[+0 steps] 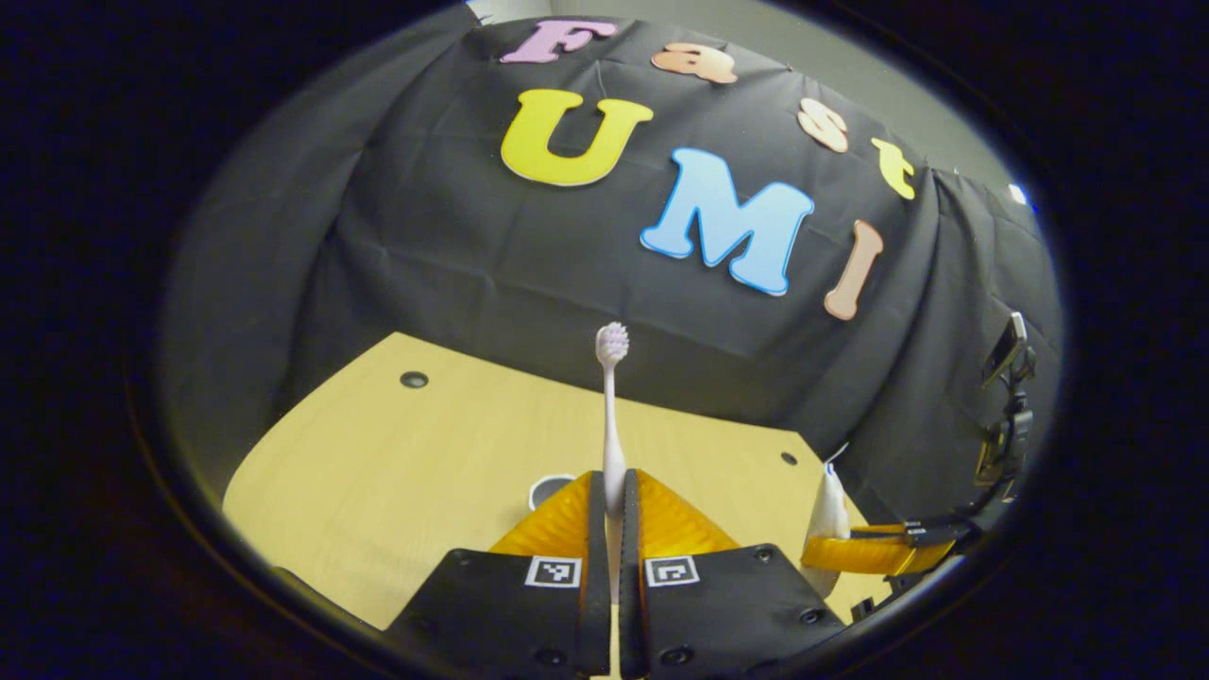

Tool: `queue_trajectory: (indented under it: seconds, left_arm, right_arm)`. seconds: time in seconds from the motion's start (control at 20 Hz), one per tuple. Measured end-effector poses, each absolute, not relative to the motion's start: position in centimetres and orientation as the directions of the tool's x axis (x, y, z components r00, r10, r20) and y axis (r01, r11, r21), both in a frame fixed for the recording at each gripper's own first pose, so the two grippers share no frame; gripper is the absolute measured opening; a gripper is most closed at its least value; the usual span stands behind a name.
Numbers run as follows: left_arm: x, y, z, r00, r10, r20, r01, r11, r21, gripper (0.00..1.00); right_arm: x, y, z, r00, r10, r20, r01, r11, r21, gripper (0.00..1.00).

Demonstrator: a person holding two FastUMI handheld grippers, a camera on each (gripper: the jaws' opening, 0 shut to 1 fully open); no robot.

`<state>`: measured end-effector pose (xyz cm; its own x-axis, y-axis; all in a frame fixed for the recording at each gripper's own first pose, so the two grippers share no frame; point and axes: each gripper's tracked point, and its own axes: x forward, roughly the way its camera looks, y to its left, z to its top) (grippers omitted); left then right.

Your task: Put the toothbrush and toothpaste on the desktop into the cup, then pick up the cup and place it on the coaster on the desktop.

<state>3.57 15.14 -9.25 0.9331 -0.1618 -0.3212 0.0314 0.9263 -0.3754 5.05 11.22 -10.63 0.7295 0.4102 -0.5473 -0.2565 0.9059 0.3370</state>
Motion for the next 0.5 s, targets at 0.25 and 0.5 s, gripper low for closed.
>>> queue_trajectory:
  seconds: [0.25, 0.5]
  left_arm:
    - [8.7, 15.7, -10.2, 0.965, -0.156, -0.212, 0.063, 0.919, -0.390, 0.11]
    - [13.2, 16.2, -12.4, 0.972, -0.142, -0.189, 0.062, 0.924, -0.377, 0.10]
  right_arm:
    - [5.8, 11.5, -10.4, 0.742, 0.400, -0.538, -0.259, 0.911, 0.321, 0.14]
    - [6.5, 11.4, -10.9, 0.737, 0.386, -0.555, -0.242, 0.917, 0.316, 0.14]
